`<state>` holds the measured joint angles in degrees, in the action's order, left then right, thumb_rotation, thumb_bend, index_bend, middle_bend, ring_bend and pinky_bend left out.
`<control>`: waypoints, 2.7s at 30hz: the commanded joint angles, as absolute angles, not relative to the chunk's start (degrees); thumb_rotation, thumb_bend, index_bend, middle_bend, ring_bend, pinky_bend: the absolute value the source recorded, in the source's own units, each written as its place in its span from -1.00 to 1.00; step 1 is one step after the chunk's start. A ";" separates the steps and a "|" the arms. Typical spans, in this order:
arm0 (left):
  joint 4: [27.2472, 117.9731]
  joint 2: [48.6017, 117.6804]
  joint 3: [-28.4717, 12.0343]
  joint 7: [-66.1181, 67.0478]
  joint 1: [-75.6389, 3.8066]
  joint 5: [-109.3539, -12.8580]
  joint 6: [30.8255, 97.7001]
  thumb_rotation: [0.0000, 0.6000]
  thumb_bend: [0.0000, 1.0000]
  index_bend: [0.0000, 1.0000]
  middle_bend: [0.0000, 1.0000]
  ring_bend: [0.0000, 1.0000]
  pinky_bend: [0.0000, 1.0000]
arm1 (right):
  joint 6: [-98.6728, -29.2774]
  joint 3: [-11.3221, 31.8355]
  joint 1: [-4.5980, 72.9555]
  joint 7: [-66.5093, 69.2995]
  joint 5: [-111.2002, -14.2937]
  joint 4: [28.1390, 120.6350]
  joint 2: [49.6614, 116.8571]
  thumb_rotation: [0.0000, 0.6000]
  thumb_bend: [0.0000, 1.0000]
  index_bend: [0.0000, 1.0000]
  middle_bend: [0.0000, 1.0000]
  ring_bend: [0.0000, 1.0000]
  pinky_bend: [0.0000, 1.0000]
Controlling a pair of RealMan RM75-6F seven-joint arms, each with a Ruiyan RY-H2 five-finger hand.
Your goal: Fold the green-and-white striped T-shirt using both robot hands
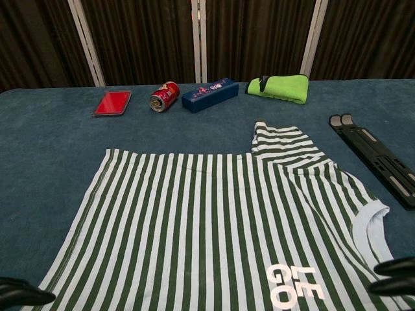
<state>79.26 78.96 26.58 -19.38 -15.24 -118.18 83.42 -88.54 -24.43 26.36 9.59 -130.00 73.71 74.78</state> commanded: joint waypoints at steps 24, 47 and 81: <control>89.99 78.47 8.85 -20.89 -21.55 -92.13 68.67 1.00 0.24 0.61 -1.00 -1.00 -1.00 | -75.04 -11.01 31.27 17.36 -110.79 63.19 82.85 1.00 -0.19 0.49 -0.72 -1.00 -1.00; 80.27 82.06 -3.33 -13.77 -30.46 -78.55 55.22 1.00 0.24 0.61 -1.00 -1.00 -1.00 | -63.70 -3.08 38.49 18.90 -100.26 57.28 86.67 1.00 -0.19 0.49 -0.71 -1.00 -1.00; 67.39 88.83 -9.96 -12.12 -38.97 -67.84 42.91 1.00 0.24 0.61 -1.00 -1.00 -1.00 | -54.61 0.96 42.86 21.64 -91.28 42.05 95.27 1.00 -0.19 0.49 -0.71 -1.00 -1.00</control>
